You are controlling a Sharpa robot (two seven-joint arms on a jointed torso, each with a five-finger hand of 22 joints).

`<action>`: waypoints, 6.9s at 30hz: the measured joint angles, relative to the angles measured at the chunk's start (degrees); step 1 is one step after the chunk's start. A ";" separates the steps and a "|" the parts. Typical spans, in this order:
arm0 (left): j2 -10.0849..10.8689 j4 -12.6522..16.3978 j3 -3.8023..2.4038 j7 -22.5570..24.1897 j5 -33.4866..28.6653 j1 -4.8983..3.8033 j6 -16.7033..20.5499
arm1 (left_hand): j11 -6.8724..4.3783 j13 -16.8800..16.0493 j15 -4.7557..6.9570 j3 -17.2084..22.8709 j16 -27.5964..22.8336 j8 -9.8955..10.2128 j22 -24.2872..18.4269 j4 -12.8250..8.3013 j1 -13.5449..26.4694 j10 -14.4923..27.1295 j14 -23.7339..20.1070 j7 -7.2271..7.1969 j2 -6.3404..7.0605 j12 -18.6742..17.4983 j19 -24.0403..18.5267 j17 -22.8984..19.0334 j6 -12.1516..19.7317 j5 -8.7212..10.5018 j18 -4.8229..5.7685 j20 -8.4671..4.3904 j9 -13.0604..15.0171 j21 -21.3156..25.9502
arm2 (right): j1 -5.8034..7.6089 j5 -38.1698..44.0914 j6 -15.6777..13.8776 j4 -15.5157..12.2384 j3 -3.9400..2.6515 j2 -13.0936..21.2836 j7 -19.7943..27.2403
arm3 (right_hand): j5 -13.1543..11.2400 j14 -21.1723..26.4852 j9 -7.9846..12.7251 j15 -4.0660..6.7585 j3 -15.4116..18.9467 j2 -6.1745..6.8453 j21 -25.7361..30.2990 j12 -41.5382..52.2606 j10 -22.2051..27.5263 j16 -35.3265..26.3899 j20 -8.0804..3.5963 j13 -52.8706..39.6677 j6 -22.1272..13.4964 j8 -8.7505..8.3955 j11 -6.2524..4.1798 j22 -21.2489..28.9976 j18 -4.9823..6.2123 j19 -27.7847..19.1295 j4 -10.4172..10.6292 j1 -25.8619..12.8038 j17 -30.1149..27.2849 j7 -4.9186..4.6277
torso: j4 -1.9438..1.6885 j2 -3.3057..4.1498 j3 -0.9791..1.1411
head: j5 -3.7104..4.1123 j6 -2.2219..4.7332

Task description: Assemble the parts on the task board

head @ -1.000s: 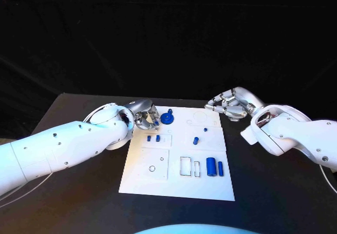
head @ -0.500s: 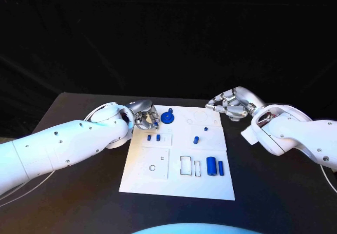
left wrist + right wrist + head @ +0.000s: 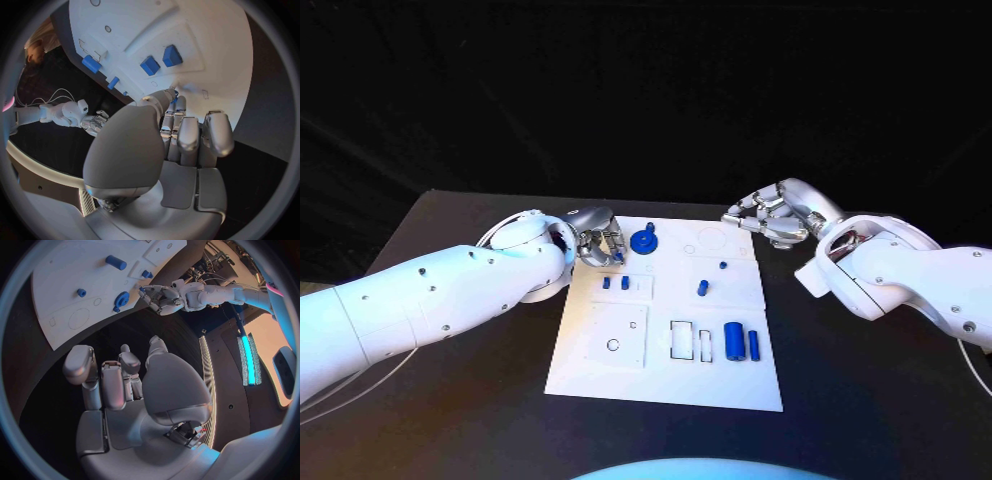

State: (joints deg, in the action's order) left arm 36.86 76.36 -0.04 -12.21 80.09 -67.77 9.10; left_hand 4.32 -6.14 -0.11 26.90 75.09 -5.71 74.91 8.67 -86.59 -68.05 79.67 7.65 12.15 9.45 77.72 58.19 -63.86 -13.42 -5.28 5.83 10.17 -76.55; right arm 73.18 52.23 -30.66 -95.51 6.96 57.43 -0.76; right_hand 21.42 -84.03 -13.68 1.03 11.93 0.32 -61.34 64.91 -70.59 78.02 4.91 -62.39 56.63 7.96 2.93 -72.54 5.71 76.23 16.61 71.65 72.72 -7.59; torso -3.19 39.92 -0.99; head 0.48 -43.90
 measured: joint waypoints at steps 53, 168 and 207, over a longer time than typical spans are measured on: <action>-1.06 -0.54 0.14 -0.68 0.72 0.04 -3.20 | -0.08 -0.18 0.00 0.15 0.00 1.57 0.04 -0.15 0.95 -0.49 0.00 0.46 -0.07 -1.55 0.00 -1.03 0.40 0.50 -0.03 0.00 -0.67 0.03 | -0.01 0.43 -0.01 -0.21 0.00 -0.16 -0.01 | 0.00 0.00 -0.02 0.00 0.16 0.00 0.22 0.00 -0.22 0.00 0.00 0.02 0.00 0.00 -0.21 0.00 0.00 0.00 -0.16 0.00 -0.05 0.00 | -0.01 0.01 -0.03 | 0.24 -0.42; 16.41 17.26 -0.49 26.24 -77.95 -0.12 6.96 | 1.41 -1.17 -1.34 -1.43 -21.42 1.33 -23.29 -1.43 3.45 1.00 -12.21 1.97 -1.23 -2.57 -19.25 -31.52 2.95 0.46 -4.52 1.02 -5.05 31.60 | -4.57 48.86 17.37 7.94 0.01 -10.04 -17.28 | -5.68 0.01 2.96 -0.42 -25.27 6.39 -8.44 -56.95 2.96 2.00 0.40 55.21 6.94 -3.79 1.13 -2.37 -0.90 4.73 -0.84 20.17 2.21 -0.29 | -0.11 0.08 -0.04 | 4.31 0.30; 16.45 16.70 -0.49 25.77 -78.03 -0.13 6.69 | 1.73 -1.15 -1.35 -1.58 -21.42 1.55 -23.37 -1.90 3.23 1.33 -12.21 2.37 -1.45 -2.57 -19.25 -31.70 3.38 0.46 -4.52 1.02 -5.30 31.80 | -4.76 47.93 13.38 7.21 0.03 -9.87 -17.06 | -7.72 0.01 1.70 -0.41 -33.93 7.54 -12.44 -58.28 -1.13 3.00 0.09 56.65 10.12 -3.50 0.29 -2.39 -1.53 6.29 -4.18 16.39 2.19 0.64 | -0.11 -0.08 -0.06 | 4.45 0.13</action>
State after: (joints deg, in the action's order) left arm 53.31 93.05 -0.53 13.56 2.06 -67.90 15.79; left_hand 6.06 -7.29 -1.46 25.31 53.67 -4.16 51.54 6.77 -83.36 -66.71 67.47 10.02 10.70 6.88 58.46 26.49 -60.48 -12.96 -9.80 6.86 4.87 -44.75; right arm 68.42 100.16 -17.29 -88.30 6.99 47.56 -17.81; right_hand 13.70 -84.02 -11.98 0.62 -22.00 7.86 -73.78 6.63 -71.72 81.02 5.00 -5.74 66.76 4.46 3.22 -74.94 4.19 82.52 12.42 88.04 74.91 -6.95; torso -3.30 39.84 -1.05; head 4.94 -43.77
